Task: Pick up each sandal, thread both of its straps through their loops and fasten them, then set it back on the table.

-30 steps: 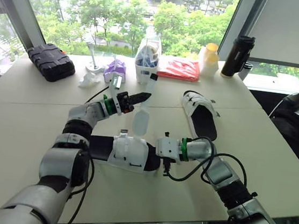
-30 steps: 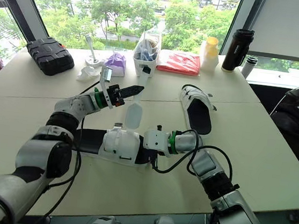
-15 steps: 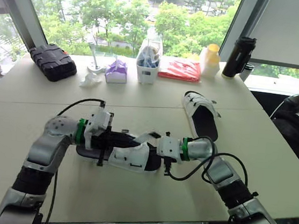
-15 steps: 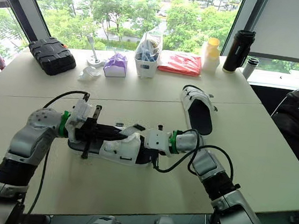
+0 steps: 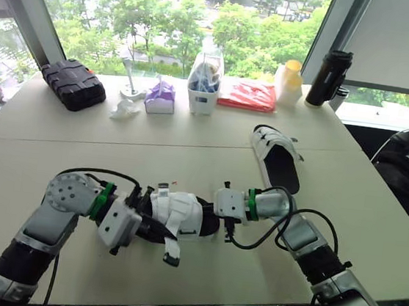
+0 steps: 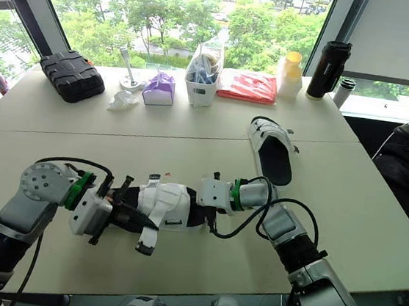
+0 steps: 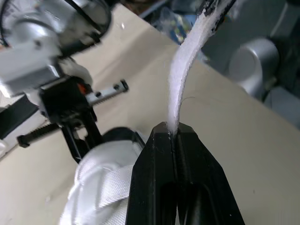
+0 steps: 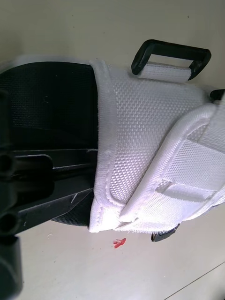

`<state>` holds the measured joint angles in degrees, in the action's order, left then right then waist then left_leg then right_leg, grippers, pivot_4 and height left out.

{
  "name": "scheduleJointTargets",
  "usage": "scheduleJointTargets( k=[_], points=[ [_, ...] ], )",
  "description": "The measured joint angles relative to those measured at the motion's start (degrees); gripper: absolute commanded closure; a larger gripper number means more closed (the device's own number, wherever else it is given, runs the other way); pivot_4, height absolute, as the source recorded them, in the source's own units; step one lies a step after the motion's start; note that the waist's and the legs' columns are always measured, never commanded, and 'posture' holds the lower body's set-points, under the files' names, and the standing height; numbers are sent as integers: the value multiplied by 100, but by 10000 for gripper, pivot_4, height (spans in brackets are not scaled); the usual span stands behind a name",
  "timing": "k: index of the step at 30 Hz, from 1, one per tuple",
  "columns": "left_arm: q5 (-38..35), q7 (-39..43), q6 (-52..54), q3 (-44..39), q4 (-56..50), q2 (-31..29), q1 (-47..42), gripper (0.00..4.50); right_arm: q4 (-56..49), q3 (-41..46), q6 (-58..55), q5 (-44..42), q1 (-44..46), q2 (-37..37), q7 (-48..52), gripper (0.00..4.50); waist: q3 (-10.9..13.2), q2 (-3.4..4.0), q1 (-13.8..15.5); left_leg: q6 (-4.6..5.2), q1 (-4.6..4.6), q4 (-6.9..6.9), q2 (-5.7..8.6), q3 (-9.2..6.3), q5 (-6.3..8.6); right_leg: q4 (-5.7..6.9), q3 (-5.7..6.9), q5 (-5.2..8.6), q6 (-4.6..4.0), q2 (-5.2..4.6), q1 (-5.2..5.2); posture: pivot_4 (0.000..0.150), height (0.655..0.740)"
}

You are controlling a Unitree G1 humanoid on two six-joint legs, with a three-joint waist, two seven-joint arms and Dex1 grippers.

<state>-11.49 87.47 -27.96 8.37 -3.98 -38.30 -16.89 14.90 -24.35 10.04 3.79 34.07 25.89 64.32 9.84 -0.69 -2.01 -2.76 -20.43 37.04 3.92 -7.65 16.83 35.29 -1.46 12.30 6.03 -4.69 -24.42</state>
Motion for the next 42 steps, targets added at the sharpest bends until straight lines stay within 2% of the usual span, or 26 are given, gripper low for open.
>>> scheduleJointTargets(
  k=[6, 7, 10, 13, 17, 20, 24, 28, 37, 40, 41, 42],
  points=[
    [668, -725, -957, 166, 338, -52, 487, 2292, -5, -2, -2, 0, 0, 1, 7, 45000, 0, 1, 2, 2, 1, 0, -1, -2, 1, 1, 0, 0, 0, 0, 0, 1500, 7400],
    [732, -846, -1065, 175, 323, -118, 666, 1079, -12, -3, -8, 0, -2, 1, 7, 45000, 0, 1, 2, 3, 2, -1, -2, -3, 1, 1, 0, 0, 0, 0, 0, 1500, 7400],
    [751, -1085, -1106, 144, 185, -508, 1287, 1079, -36, 0, -17, -4, -25, 11, 10, 45000, 0, 2, -1, 4, 3, -3, -13, -4, 2, 1, 0, 0, 0, 1, 0, 1500, 7400],
    [483, -1319, -617, 29, -233, -796, 1992, 1079, -88, 13, -37, -8, -55, 37, 12, 45000, 2, 7, -2, 15, 5, -2, -28, -6, 8, 0, -1, 1, 1, 1, 2, 1500, 7400],
    [-685, -1990, 1314, -308, -1037, -838, 3558, 1079, -203, 20, -103, -19, -127, 64, 24, 45000, 5, 9, -37, 28, 7, -2, -34, -6, 16, -3, 0, 5, 7, 5, 3, 1500, 7400],
    [-1301, -2340, 2393, -390, -1371, -844, 4129, 1079, -245, 30, -147, -20, -157, 101, 27, 45000, 9, 16, -2, 28, 6, 1, -34, -3, 16, -2, 5, 7, 5, 8, 10, 1500, 7400],
    [-2012, -2809, 3597, -460, -1825, -628, 4251, 1079, -360, 33, -219, -24, -195, 170, 94, 45000, 9, 18, 32, 27, 13, 5, -36, -1, 15, -2, 6, 30, 10, 10, 18, 1500, 7400],
    [-2924, -3603, 4940, -475, -1921, 26, 3744, 1079, -393, 47, -268, -51, -199, 222, 173, 45000, 6, 26, 97, 27, 15, 8, -36, -3, 15, -1, 7, 9, 12, 10, 20, 1500, 7400],
    [-3680, -4159, 6403, -455, -1867, 588, 2936, 1079, -511, 52, -371, -56, -240, 284, 207, 45000, -2, 40, 129, 25, 14, 8, -32, 4, 14, -4, 6, 13, -8, 8, 22, 1500, 7400],
    [-3653, -4213, 6593, -297, -1754, 775, 2640, 9838, -553, 58, -412, -55, -244, 285, 207, 45000, -2, 39, 123, 24, 13, 8, -32, 5, 14, -5, 6, 12, -6, 8, 21, 1500, 7400],
    [-3635, -4211, 6628, -236, -1702, 808, 2576, 13937, -564, 59, -417, -55, -244, 284, 206, 45000, -2, 39, 123, 24, 12, 7, -32, 6, 14, -5, 6, 12, -6, 9, 20, 1500, 7400],
    [-3588, -4203, 6657, -193, -1661, 832, 2521, 20336, -572, 59, -423, -56, -245, 285, 205, 45000, -2, 39, 123, 24, 10, 7, -32, 6, 14, -5, 6, 12, -6, 9, 18, 1500, 7400]
  ],
)
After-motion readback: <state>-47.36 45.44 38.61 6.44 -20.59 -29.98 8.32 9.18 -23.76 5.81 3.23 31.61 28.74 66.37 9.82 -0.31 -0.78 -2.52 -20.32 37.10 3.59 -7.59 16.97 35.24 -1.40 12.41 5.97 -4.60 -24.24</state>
